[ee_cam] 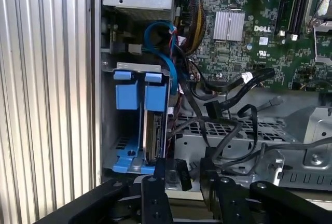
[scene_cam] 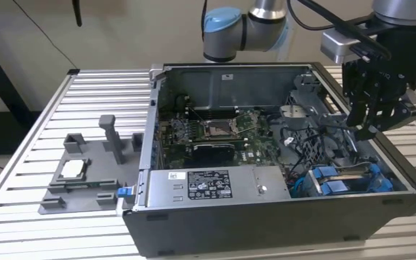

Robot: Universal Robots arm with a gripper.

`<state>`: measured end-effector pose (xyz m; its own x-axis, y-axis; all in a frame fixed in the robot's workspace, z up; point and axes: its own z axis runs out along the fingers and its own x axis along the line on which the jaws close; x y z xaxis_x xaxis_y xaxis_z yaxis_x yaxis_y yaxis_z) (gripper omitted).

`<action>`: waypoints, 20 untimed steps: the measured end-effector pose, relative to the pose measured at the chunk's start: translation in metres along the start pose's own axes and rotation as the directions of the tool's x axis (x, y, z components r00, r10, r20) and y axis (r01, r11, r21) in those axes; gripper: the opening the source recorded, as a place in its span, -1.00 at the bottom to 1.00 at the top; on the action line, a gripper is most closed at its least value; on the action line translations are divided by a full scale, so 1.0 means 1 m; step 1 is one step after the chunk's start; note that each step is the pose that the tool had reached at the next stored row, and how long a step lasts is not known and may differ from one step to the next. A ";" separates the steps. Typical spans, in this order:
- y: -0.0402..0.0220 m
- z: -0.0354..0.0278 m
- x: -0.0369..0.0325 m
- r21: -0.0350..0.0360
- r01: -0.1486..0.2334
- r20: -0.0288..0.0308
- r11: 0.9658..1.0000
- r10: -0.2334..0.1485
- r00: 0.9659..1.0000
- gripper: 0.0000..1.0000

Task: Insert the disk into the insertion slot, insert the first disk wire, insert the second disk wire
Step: 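Insert the first disk wire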

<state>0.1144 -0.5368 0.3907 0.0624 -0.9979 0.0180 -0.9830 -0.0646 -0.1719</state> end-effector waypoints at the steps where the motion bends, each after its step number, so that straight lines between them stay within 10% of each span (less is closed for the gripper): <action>1: 0.0001 0.0002 0.0000 0.002 0.001 0.000 1.000 -0.001 1.000 -0.20; 7: 0.0024 0.0023 -0.0007 0.041 0.017 -0.005 0.999 -0.017 1.000 -0.20; 20: 0.0053 0.0066 -0.0048 0.042 0.042 -0.021 0.998 -0.041 0.999 -0.20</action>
<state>0.1100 -0.5324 0.3832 0.0988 -0.9941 0.0454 -0.9714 -0.1063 -0.2122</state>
